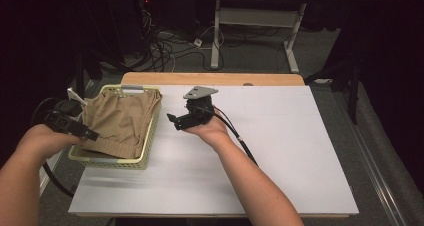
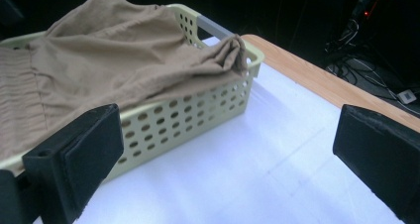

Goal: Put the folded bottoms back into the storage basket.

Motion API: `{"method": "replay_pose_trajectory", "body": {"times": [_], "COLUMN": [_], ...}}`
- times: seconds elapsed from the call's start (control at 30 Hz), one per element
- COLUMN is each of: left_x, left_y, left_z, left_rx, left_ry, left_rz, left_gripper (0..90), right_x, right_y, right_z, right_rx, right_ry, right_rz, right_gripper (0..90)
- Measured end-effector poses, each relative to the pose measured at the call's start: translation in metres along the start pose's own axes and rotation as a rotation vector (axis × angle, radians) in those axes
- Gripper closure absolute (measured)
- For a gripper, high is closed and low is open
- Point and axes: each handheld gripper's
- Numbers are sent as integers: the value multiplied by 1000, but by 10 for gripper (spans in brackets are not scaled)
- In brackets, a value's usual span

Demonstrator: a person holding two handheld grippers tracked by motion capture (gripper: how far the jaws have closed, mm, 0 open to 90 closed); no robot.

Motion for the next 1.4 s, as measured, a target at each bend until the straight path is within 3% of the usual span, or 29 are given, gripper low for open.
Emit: {"method": "replay_pose_trajectory", "body": {"times": [0.03, 0.07, 0.17, 0.4, 0.57, 0.8, 1.03, 1.2, 1.4], "left_x": [0, 0, 0, -3, -3, -11, -11, -12, -20], "left_y": [-2, -4, -17, -57, -72, -86, -85, -75, -53], "left_z": [1, 2, 3, -2, -5, -3, -3, -2, 6], "left_rx": [-21, -35, -14, 95, 121, 173, 168, 150, 69], "left_ry": [6, 8, 5, -2, 11, -15, -9, 0, -7], "left_rz": [6, 11, 16, 12, 1, 53, 55, 43, 22], "left_gripper": [661, 734, 818, 824, 826, 836, 838, 819, 804], "right_x": [0, 0, 1, 3, 4, 1, -4, -7, -10], "right_y": [3, 5, 12, 32, 46, 66, 92, 110, 130], "right_z": [-2, -4, -9, -17, -25, -39, -55, -67, -79], "right_rx": [-1, 0, 4, -15, -21, -36, -49, -51, -56], "right_ry": [1, 3, 8, 17, 20, 20, 13, 4, -4], "right_rz": [-2, -5, -12, -26, -36, -57, -84, -99, -114], "right_gripper": [2, 2, 2, 3, 3, 3, 3, 3, 3]}}
Point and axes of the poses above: each handheld gripper's, and its own axes: y roughly backward along the jaws, z roughly out of its top, x roughly to its left
